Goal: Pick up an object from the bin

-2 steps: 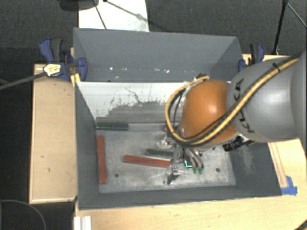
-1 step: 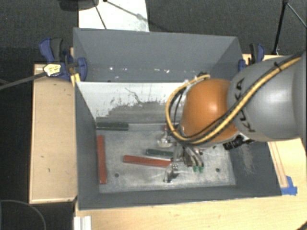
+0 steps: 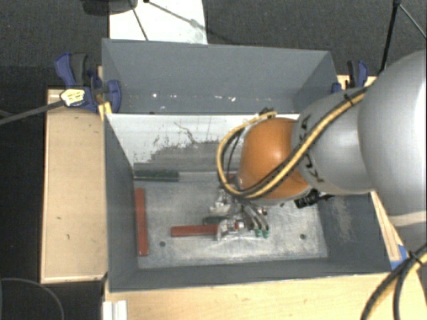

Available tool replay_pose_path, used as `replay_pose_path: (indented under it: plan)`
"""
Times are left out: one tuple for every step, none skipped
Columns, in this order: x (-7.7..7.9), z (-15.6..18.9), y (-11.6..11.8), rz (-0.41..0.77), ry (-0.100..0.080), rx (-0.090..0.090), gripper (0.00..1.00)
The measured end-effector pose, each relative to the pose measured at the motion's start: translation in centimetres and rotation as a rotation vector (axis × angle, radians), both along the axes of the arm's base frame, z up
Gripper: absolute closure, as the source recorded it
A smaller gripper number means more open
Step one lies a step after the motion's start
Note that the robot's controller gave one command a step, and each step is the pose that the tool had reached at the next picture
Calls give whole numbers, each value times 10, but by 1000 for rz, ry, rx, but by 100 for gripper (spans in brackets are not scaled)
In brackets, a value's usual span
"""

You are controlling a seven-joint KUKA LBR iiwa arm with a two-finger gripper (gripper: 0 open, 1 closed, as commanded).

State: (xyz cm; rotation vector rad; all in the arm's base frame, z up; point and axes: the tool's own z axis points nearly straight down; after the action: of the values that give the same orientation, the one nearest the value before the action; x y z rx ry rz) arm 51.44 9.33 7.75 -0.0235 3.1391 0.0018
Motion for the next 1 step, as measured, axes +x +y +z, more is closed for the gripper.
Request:
replay_pose_path:
  plan:
    - [0, 0, 0, -1, 0, 0, 100]
